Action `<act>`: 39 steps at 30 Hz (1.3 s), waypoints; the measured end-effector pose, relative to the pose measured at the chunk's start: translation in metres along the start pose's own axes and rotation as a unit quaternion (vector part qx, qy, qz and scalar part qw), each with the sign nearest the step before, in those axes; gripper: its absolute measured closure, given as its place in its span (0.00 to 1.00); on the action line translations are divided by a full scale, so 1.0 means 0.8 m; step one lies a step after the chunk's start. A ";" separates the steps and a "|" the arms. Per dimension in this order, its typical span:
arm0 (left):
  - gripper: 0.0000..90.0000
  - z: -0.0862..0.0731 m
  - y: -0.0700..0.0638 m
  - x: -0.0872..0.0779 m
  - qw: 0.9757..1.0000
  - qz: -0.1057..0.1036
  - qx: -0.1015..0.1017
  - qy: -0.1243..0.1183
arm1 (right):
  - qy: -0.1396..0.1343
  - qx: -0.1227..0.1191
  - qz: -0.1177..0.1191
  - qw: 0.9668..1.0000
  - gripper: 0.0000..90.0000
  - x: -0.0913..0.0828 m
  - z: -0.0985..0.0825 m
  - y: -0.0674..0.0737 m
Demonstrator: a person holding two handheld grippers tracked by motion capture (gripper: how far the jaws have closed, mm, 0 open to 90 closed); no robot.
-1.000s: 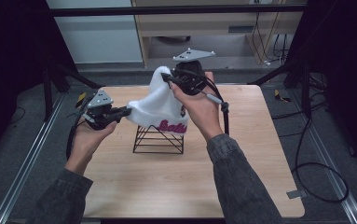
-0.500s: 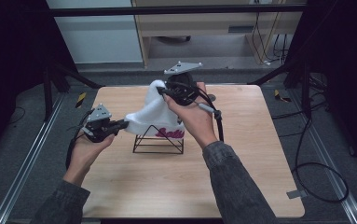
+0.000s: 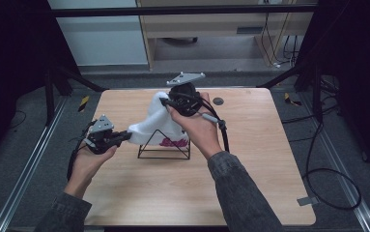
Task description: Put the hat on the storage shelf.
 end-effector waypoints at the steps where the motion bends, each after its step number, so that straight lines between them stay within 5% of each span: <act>1: 0.96 -0.001 0.000 0.001 1.000 0.000 0.000 0.001 | 0.001 0.001 0.001 1.000 0.87 0.000 -0.001 0.000; 28: 0.96 -0.024 -0.003 0.016 0.999 -0.006 0.010 0.031 | 0.024 0.002 0.008 1.000 0.85 0.009 -0.025 0.004; 35: 0.95 -0.031 -0.001 0.021 0.999 0.001 0.011 0.046 | 0.037 0.004 0.009 0.999 0.72 0.011 -0.028 0.004; 39: 0.86 -0.036 0.002 0.022 0.998 0.018 0.015 0.056 | 0.031 0.005 0.009 0.999 0.64 0.006 -0.027 0.002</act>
Point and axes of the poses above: each handheld gripper's, and its own axes: x roughly forward along the jaws, z roughly out of its top, y roughly to its left, the point moved 5 cm from there along x, roughly forward along the jaws, and after that the axes turned 1 degree about y, right-handed, at the moved point
